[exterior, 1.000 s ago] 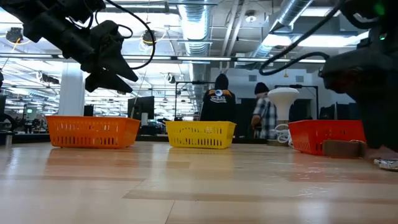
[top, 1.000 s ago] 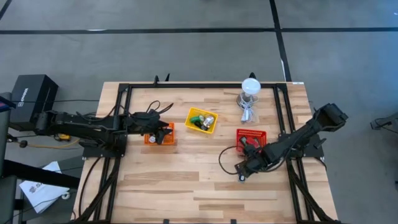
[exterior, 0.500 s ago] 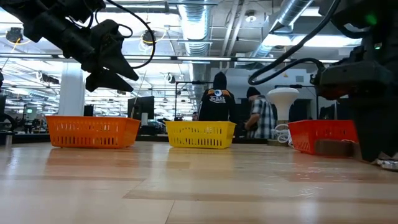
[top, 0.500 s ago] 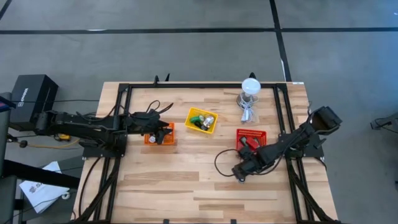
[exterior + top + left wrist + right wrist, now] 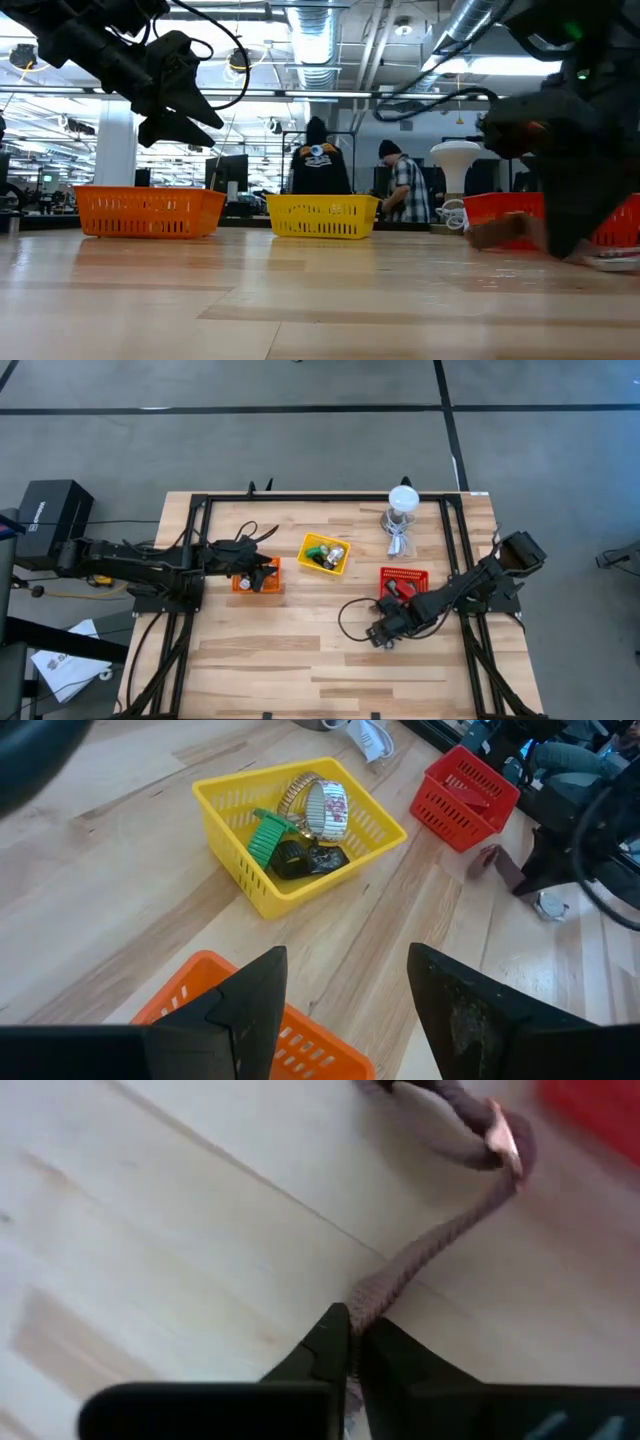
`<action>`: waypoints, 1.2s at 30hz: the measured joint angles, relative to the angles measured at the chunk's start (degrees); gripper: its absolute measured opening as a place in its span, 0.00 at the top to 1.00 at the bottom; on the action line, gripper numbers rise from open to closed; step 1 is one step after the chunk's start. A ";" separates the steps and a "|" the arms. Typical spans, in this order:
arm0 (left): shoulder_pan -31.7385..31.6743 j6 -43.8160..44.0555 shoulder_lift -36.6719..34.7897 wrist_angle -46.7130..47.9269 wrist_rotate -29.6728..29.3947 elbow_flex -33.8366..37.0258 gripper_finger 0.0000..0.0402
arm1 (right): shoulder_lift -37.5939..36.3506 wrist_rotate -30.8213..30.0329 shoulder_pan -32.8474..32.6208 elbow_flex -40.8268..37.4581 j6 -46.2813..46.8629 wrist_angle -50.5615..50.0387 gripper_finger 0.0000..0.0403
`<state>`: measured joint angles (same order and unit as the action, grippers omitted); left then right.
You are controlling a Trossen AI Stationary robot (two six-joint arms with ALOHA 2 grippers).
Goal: Pick & Place Office items
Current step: Put the brown wristwatch into the yellow bin
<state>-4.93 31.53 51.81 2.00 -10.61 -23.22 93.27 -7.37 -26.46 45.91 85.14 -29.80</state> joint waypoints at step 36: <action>-0.02 -0.02 0.00 -0.87 -0.09 0.00 0.49 | 4.35 -12.33 33.93 0.54 -69.89 59.72 0.99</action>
<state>-4.95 31.51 51.81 1.13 -10.70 -23.22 97.61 -19.69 7.48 46.45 15.25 29.92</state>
